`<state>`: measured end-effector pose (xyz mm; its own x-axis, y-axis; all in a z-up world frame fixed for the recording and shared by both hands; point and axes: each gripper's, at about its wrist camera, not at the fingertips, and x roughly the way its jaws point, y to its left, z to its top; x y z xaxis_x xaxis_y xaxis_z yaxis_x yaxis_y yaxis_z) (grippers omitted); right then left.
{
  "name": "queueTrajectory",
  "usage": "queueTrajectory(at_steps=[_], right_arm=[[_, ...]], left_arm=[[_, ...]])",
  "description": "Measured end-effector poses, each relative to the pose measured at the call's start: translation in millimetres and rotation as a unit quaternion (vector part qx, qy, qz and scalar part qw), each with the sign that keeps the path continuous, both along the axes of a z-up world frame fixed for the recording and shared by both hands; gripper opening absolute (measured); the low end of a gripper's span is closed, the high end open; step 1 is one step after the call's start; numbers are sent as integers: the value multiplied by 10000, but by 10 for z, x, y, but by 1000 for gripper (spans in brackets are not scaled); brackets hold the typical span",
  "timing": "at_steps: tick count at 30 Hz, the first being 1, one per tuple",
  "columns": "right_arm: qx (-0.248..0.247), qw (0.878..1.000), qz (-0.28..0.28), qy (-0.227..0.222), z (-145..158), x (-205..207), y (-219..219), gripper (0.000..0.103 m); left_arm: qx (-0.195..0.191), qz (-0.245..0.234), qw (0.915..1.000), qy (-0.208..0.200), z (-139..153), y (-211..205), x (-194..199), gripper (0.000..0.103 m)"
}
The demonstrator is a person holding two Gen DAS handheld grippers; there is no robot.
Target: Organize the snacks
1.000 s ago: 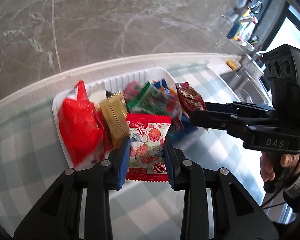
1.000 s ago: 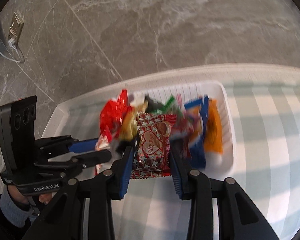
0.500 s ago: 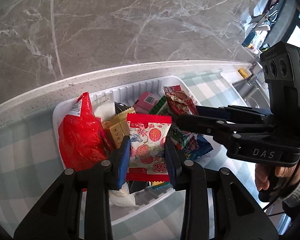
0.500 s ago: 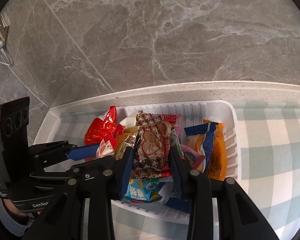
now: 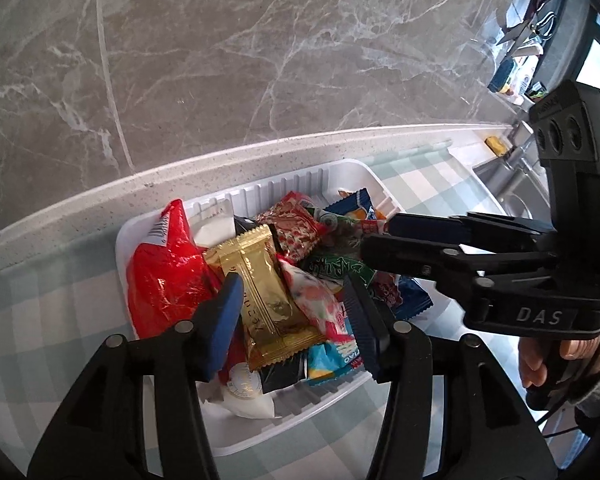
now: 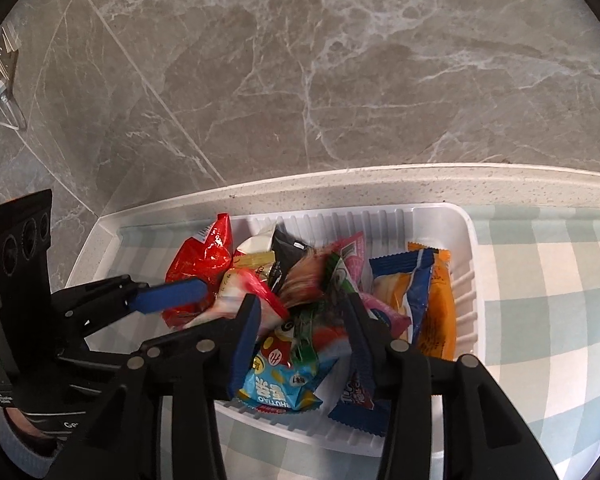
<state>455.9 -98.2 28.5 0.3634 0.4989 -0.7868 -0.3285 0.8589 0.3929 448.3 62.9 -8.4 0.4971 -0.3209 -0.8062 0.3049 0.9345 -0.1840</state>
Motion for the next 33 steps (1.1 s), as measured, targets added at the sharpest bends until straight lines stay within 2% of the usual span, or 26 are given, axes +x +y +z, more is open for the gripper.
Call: queueTrajectory(at_steps=[4, 9, 11, 15, 17, 18, 22, 24, 26, 33], right_arm=[[70, 9999, -85, -54, 56, -87, -82, 48], [122, 9997, -169, -119, 147, -236, -166, 49], [160, 9996, -200, -145, 193, -313, -204, 50], [182, 9992, -290, -223, 278, -522, -299, 55], [164, 9991, -308, -236, 313, -609, -323, 56], [139, 9990, -324, -258, 335, -670, -343, 57], [-90, 9981, -349, -495, 465, -967, -412, 67], [-208, 9970, -384, -631, 534, -1111, -449, 76], [-319, 9955, -455, -765, 604, -1257, -501, 80], [-646, 9882, -749, -1171, 833, -1711, -697, 90]], left_arm=[[14, 49, 9999, -114, 82, 19, -58, 57], [28, 97, 9997, -241, 202, 34, -156, 57], [46, 117, 9995, -295, 257, 33, -203, 65], [-25, 146, 9992, -382, 376, 29, -337, 73], [-25, 173, 9991, -389, 419, 21, -417, 82], [-30, 173, 9990, -403, 451, 14, -471, 83], [83, 194, 9984, -518, 565, -17, -705, 89], [97, 210, 9982, -562, 640, -39, -841, 90], [113, 208, 9979, -609, 714, -63, -967, 90], [249, 165, 9957, -878, 962, -194, -1437, 94]])
